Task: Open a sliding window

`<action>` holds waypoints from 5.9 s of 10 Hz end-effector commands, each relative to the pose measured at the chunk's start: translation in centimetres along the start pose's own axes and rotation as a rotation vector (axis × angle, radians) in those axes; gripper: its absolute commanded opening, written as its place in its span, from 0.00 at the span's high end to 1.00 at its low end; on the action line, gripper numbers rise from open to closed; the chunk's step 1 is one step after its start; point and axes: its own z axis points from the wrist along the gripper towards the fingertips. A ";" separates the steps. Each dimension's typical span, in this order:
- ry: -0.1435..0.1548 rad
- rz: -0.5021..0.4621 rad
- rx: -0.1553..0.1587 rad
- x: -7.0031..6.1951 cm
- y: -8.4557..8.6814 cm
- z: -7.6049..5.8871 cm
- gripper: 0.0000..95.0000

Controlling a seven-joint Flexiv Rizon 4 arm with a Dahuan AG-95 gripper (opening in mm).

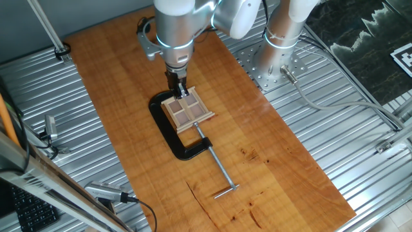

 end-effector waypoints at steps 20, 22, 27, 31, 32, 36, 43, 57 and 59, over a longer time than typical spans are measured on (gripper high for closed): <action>0.022 -0.161 0.010 -0.1 -0.1 0.7 1.00; 0.028 -0.161 0.011 0.6 -0.2 1.1 1.00; 0.025 -0.148 0.011 1.2 0.1 2.5 1.00; 0.026 -0.131 0.009 0.7 0.2 3.0 1.00; 0.026 -0.129 0.009 0.4 0.2 3.1 1.00; 0.027 -0.124 0.010 -0.1 0.4 3.3 1.00; 0.045 -0.121 0.014 -0.3 0.4 3.8 1.00; 0.061 -0.027 0.015 -0.3 0.4 4.0 1.00; 0.064 -0.031 0.015 -0.3 0.4 4.1 1.00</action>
